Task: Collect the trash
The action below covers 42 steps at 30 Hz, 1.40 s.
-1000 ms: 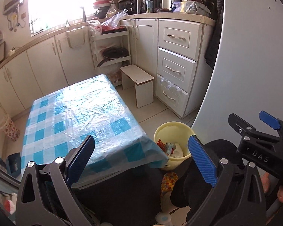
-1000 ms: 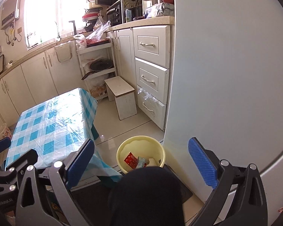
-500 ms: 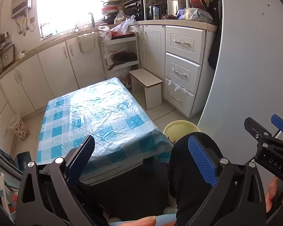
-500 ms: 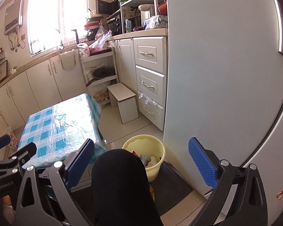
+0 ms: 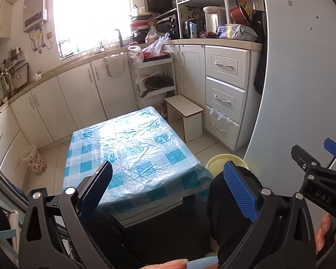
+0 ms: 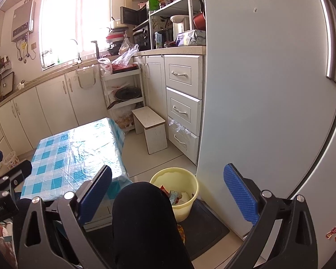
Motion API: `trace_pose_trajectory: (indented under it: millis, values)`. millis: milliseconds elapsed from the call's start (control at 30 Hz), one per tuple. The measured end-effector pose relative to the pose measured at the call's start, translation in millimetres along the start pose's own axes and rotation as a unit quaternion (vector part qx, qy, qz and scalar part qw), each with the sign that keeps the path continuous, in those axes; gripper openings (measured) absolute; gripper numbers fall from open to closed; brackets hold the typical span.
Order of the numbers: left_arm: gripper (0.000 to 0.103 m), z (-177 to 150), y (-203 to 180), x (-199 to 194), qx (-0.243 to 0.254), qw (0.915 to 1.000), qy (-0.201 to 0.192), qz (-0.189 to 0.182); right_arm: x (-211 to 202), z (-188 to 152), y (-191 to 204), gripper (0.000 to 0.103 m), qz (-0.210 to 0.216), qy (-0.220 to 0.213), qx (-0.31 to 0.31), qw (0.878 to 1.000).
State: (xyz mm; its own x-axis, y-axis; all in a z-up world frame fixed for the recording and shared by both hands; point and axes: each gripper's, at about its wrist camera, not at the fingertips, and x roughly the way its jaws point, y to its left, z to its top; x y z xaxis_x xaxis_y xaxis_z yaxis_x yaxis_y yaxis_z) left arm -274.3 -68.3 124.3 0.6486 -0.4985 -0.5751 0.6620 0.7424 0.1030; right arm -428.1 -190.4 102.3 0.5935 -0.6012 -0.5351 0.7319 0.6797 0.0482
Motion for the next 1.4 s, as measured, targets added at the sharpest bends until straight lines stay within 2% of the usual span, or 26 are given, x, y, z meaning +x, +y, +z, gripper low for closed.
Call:
trace_pose_trajectory:
  millis: [333,1400]
  values:
    - [0.095,2,-2,-10,0.005,0.9998,-0.011,0.015,-5,2,2,0.096,0.004,-0.007,-0.008,1.0]
    - [0.095,7,-4,-15,-0.001,0.9998,-0.015,0.014,-6,5,2,0.096,0.014,-0.006,-0.013,1.0]
